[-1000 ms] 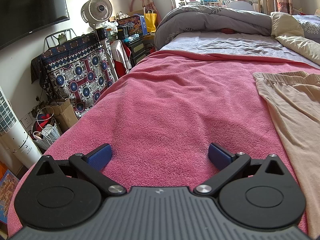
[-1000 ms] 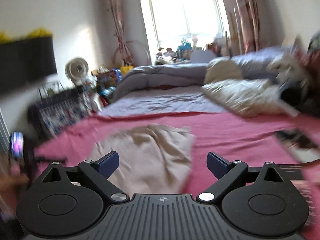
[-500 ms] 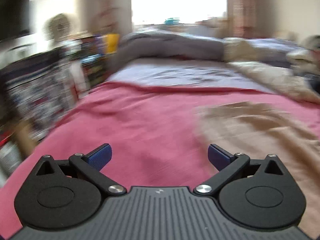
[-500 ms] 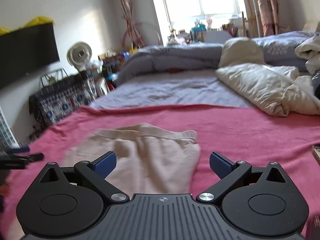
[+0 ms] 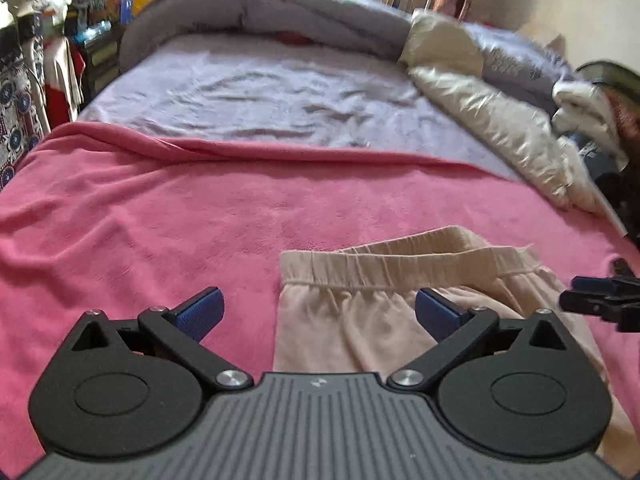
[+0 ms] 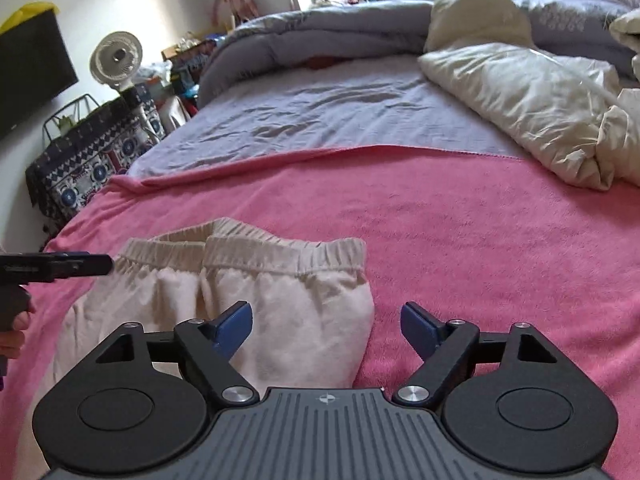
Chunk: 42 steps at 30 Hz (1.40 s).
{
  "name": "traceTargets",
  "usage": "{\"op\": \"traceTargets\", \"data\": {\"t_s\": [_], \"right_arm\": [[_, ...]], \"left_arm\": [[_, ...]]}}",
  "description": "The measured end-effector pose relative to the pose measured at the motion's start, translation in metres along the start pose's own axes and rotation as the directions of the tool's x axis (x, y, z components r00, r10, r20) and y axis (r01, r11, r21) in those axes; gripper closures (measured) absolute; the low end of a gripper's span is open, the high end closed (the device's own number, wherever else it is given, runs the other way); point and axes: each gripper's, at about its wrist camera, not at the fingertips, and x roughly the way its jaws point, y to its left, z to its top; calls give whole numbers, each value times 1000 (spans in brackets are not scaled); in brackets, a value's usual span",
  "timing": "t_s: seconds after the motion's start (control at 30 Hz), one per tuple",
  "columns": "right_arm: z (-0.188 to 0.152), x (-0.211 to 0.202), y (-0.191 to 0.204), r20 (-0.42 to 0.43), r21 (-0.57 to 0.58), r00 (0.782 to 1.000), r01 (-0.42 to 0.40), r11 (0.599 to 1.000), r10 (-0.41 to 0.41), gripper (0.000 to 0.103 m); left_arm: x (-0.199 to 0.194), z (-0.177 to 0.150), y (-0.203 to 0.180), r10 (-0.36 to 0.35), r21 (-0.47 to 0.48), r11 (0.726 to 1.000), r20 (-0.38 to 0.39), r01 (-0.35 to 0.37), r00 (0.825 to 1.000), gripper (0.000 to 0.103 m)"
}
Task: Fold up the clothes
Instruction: 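Grasp the pants waistband with the left tool while the right tool grasps it too, then lift the waistband, lay the pants flat, and open both tools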
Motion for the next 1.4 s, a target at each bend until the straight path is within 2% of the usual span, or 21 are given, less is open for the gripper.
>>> {"op": "traceTargets", "data": {"t_s": [0.03, 0.07, 0.13, 0.23, 0.3, 0.33, 0.4, 0.43, 0.47, 0.5, 0.57, 0.63, 0.7, 0.87, 0.97, 1.03, 1.17, 1.23, 1.33, 1.4], "right_arm": [[4, 2, -1, -7, 2, 1000, 5, 1000, -5, 21], [9, 6, -3, -15, 5, 1000, 12, 1000, -12, 23], [17, 15, -6, -36, 10, 999, 11, 1000, -11, 26], [27, 30, -5, -73, -9, 997, 2, 1000, -2, 27], [31, 39, -1, -100, -40, 995, -4, 999, 0, 29], [32, 44, 1, -112, -47, 994, -9, 999, 3, 33], [32, 49, 5, -130, -49, 991, -18, 999, 12, 37], [32, 49, 7, -135, -45, 991, -23, 999, 17, 44], [33, 49, 8, -145, -39, 989, -27, 999, 21, 50], [33, 48, 10, -159, -31, 987, -30, 999, 25, 53], [37, 45, 13, -192, -27, 981, -35, 999, 29, 79], [42, 41, 16, -219, -19, 975, -41, 999, 36, 86], [49, 29, 18, -199, -5, 980, -33, 999, 32, 89], [73, -29, 34, -38, -16, 999, -11, 1000, 10, 90], [80, -71, 52, 59, -100, 998, 11, 995, -5, 90], [82, -91, 59, 92, -152, 995, 41, 988, -27, 90], [94, -124, 64, 128, -137, 991, 48, 989, -31, 91], [105, -145, 75, 183, -151, 983, 38, 988, -10, 91], [131, -184, 95, 295, -216, 955, 31, 976, 35, 91], [152, -191, 100, 346, -260, 937, 49, 964, 46, 91]], "left_arm": [[7, 3, 0, -1, -1, 1000, -23, 1, 1000, 15], [14, 4, 0, -8, -8, 1000, -46, 8, 999, 27], [24, 6, 1, -17, -20, 1000, -76, 16, 997, 30], [25, 7, 2, -40, -37, 999, -70, 37, 997, 32], [24, 10, 6, -55, -67, 996, -71, 51, 996, 47], [24, 11, 8, -53, -93, 995, -72, 46, 996, 51], [23, 11, 14, -54, -145, 988, -72, 43, 996, 69], [21, 10, 17, -54, -166, 985, -72, 42, 996, 75], [17, 9, 19, -55, -188, 981, -69, 42, 996, 91], [13, 8, 20, -52, -201, 979, -65, 38, 997, 95], [5, 7, 18, -27, -203, 979, -56, 15, 998, 100], [-2, 9, 10, 10, -175, 984, -45, -18, 999, 102], [-11, 12, 1, 31, -151, 988, -26, -35, 999, 102], [-56, 27, -20, 24, -134, 991, 75, -14, 997, 103], [-83, 35, -27, 23, -104, 995, 132, -9, 991, 103], [-92, 38, -25, 32, -94, 995, 142, -19, 989, 103], [-110, 48, -17, 13, -147, 989, 155, 10, 988, 103], [-133, 59, -23, 8, -142, 990, 208, 22, 978, 103], [-173, 80, -31, -8, -112, 993, 296, 43, 955, 103], [-186, 99, -31, -27, -74, 996, 321, 54, 947, 103]]}}
